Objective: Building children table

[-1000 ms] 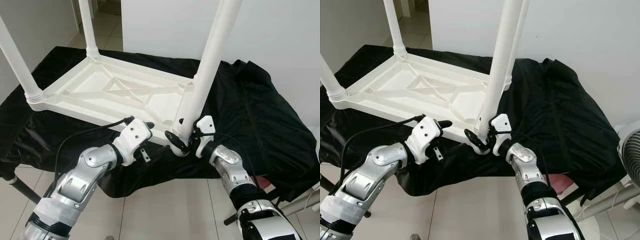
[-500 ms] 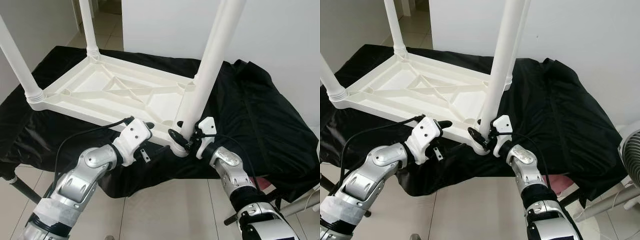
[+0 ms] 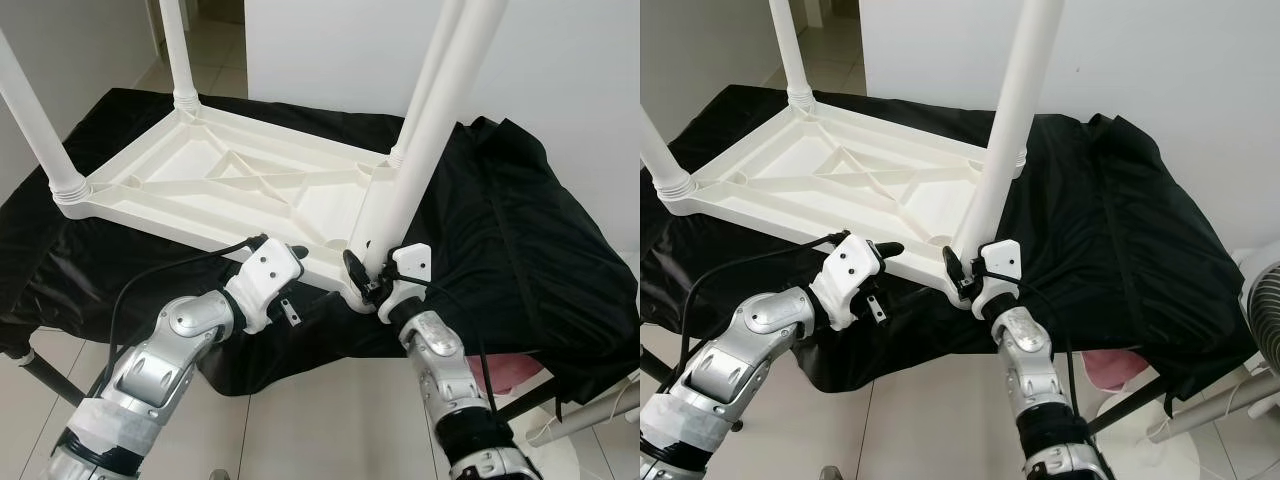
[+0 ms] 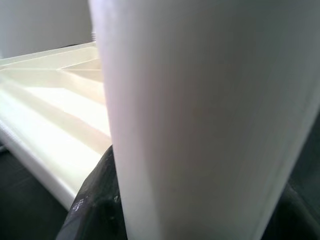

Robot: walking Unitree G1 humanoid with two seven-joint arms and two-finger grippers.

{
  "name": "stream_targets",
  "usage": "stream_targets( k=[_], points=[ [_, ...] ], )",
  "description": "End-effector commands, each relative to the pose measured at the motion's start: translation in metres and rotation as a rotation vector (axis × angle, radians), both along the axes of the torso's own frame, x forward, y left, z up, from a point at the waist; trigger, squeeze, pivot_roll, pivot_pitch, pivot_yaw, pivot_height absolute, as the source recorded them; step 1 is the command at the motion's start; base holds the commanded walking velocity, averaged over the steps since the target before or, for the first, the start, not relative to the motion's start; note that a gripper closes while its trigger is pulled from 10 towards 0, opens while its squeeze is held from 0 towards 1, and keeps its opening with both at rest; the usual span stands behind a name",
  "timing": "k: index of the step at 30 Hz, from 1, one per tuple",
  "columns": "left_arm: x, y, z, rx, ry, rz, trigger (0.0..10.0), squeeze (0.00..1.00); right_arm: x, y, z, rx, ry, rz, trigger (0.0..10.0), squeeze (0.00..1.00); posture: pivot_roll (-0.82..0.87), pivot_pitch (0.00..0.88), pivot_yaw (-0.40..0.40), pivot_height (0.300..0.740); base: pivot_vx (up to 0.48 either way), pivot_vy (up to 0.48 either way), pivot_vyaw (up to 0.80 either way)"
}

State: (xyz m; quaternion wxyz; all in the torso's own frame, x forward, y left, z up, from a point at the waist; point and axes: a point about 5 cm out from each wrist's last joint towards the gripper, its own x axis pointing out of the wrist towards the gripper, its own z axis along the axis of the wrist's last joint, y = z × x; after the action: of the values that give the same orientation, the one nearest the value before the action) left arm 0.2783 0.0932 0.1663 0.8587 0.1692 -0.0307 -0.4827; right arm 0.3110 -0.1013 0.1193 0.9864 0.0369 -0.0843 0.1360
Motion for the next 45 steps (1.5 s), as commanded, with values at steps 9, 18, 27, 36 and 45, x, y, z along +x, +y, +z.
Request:
stream_targets(
  k=[9,18,27,36,45],
  points=[
    [-0.002,-0.003,0.0,0.005,0.007,-0.035,10.0,0.0,-0.012,0.029,0.005,0.097,0.026,0.018,10.0,0.0,0.03,0.031,-0.074,0.74,0.0,0.0,0.0],
    [-0.002,-0.004,0.0,0.003,0.006,-0.036,10.0,0.0,-0.015,0.026,0.012,0.092,0.022,0.008,10.0,1.0,0.03,0.032,-0.076,0.74,0.0,0.0,0.0],
    [-0.003,-0.004,-0.001,0.0,0.01,-0.036,10.0,0.0,-0.016,0.012,0.019,0.058,-0.023,0.07,10.0,1.0,0.02,0.039,-0.079,0.74,0.0,0.0,0.0],
    [-0.005,-0.004,-0.002,-0.002,0.013,-0.034,10.0,0.0,-0.015,-0.003,0.019,-0.016,-0.037,0.213,10.0,0.0,0.02,0.048,-0.086,0.74,0.0,0.0,0.0],
    [-0.007,-0.004,-0.003,-0.005,0.016,-0.024,10.0,0.0,-0.013,-0.016,0.017,-0.059,-0.038,0.241,10.0,0.0,0.04,0.049,-0.09,0.74,0.0,0.0,0.0]
  ],
)
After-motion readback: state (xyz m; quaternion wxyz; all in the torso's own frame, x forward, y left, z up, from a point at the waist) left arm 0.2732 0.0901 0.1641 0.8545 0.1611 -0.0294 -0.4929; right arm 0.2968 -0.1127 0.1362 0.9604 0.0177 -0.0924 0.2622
